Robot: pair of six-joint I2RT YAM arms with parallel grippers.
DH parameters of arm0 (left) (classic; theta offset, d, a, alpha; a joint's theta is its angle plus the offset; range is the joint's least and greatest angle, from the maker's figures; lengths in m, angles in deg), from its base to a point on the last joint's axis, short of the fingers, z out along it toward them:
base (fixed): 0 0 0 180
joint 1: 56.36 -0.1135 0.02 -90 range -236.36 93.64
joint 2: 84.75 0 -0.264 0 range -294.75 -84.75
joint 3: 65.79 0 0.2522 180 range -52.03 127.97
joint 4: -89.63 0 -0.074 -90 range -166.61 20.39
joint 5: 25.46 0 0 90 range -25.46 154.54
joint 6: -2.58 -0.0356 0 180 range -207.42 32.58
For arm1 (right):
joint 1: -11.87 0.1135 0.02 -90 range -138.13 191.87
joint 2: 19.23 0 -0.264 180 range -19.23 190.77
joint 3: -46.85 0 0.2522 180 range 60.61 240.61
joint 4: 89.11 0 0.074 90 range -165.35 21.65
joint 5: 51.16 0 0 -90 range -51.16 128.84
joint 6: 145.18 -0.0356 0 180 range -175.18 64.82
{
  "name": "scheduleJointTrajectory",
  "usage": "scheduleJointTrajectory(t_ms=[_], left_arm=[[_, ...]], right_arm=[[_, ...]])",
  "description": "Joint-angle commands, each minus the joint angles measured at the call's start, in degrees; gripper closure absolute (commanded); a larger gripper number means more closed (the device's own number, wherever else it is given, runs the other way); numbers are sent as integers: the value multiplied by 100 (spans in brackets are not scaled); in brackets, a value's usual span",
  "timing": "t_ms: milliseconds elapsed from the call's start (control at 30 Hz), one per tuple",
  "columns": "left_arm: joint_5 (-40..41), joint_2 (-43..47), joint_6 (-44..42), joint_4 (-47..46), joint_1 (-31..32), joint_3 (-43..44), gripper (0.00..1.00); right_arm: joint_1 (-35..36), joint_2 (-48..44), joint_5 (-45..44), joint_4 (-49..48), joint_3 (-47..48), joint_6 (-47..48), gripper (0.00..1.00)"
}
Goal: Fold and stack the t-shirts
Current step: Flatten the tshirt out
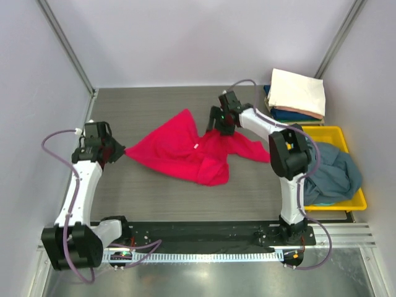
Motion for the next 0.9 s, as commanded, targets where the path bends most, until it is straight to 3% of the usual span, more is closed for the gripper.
scheduleJointTrajectory(t_ms=[0, 67, 200, 433, 567, 867], left_arm=[[-68, 376, -633, 388, -85, 7, 97], [-278, 297, -836, 546, -102, 139, 97], [-578, 262, -1162, 477, -102, 26, 98], [-772, 376, -1118, 371, -102, -177, 97], [-684, 499, -1101, 380, -94, -212, 97], [-569, 719, -1092, 397, 12, -256, 97]], right_arm=[[120, 267, -361, 831, 2139, 809, 27], [129, -20, -538, 1025, 2260, 871, 25], [234, -1134, -1161, 1009, 1139, 880, 25], [1489, -2764, -1874, 807, -823, 512, 28], [2595, -2625, -2303, 868, -1045, 54, 31], [3205, -1246, -2771, 1272, -360, -280, 39]])
